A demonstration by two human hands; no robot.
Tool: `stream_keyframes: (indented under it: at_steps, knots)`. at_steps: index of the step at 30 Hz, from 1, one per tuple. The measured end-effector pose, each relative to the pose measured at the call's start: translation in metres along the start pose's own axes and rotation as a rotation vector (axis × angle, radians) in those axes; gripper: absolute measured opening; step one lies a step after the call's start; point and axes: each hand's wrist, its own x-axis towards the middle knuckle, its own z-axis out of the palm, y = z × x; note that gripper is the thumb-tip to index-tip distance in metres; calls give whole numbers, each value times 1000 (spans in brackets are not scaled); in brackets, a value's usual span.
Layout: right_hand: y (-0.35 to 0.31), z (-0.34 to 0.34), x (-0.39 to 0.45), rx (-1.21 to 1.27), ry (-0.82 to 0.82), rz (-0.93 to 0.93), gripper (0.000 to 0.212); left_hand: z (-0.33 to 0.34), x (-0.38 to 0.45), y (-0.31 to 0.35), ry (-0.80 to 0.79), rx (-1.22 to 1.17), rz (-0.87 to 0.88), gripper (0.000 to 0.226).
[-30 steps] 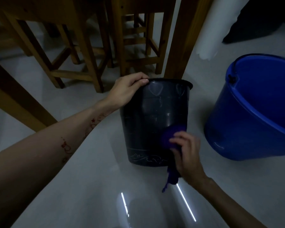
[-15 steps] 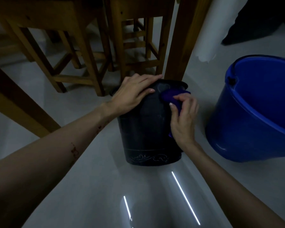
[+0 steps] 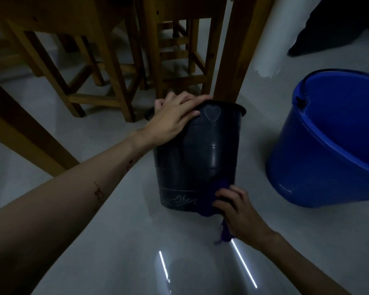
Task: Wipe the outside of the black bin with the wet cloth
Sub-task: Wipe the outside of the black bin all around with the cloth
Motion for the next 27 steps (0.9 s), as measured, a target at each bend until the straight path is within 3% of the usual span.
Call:
stream_keyframes:
  at_steps: [5, 8, 19, 25, 27]
  knots:
    - [30, -25, 68, 60, 297, 502, 23, -1, -3, 0, -42, -53, -1, 41]
    - [41, -24, 108, 120, 290, 642, 30, 4, -4, 1, -83, -55, 0, 42]
    - [-10, -7, 63, 128, 65, 63, 22, 21, -10, -11, 1, -127, -142, 42]
    - [-19, -12, 18, 111, -47, -71, 29, 19, -11, -11, 18, -155, -147, 40]
    - [-13, -19, 15, 100, -50, -114, 20, 19, -10, -11, 22, -155, -153, 40]
